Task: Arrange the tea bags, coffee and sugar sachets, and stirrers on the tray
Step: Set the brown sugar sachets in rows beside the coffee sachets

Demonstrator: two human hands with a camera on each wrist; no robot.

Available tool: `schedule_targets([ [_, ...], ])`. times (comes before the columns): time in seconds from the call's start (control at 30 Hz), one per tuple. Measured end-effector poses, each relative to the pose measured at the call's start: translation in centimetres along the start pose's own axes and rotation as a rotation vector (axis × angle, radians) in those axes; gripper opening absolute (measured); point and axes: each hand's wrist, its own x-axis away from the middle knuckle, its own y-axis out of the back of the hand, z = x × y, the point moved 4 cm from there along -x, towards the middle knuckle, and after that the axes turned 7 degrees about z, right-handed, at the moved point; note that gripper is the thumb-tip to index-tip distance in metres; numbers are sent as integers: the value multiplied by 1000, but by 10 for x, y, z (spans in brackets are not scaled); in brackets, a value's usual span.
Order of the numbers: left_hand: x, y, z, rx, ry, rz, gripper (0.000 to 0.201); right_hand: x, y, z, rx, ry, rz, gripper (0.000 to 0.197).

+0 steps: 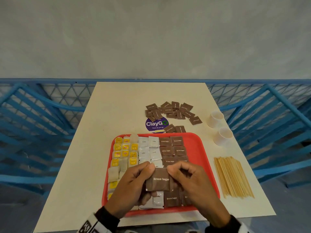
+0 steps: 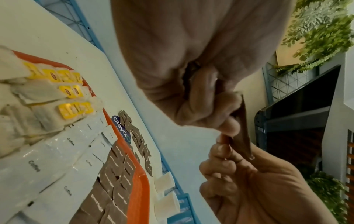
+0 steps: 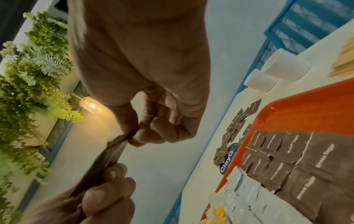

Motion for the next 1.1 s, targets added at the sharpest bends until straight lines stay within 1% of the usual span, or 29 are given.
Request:
schedule_targets([
  [0.1,5,1,-8,24,-25,16,43,1,0,5,-28,8,-57,15],
  [0.2,9,4,-15,12,-49,-1,45,2,0,6,-82,31,-121,16],
  [0.23,11,6,-18,7,-55,-7,44,2,-1,8,-108,27,-114,17],
  [0.27,12,7,-20,1,-62,-13,43,3,-4,10,-114,10,-76,19],
  [0.33,14,9,-25,0,-83,-19,40,5,-12,14,-52,-17,29,23],
  [0.37,15,10,-27,-3,-92,-16,39,5,-14,15,-22,-15,47,24],
  [0.4,15,11,-28,-12,-99,-8,38,5,-14,15,-16,-2,30,25],
  [0.47,17,11,-30,-50,-107,26,36,3,-9,15,-40,26,-49,29],
  [0.5,18,11,-31,-72,-111,40,35,2,-7,17,-47,35,-77,28],
  [0.6,17,13,-34,-110,-145,41,31,3,-5,27,-37,48,-78,14],
  [0.67,15,14,-34,-95,-176,42,31,5,-2,32,-28,68,-93,17],
  [0.73,15,14,-34,-84,-189,62,31,6,1,36,-46,106,-139,22],
  [0.83,17,12,-31,-105,-193,100,37,8,1,36,-31,139,-138,17],
  [0.9,18,11,-29,-113,-205,82,41,9,-1,33,-42,135,-110,16],
  [1.0,13,11,-22,-165,-225,11,44,9,-4,22,-48,112,-77,21],
  [1.1,4,11,-13,-142,-204,-47,45,5,-5,5,-28,22,-43,19],
])
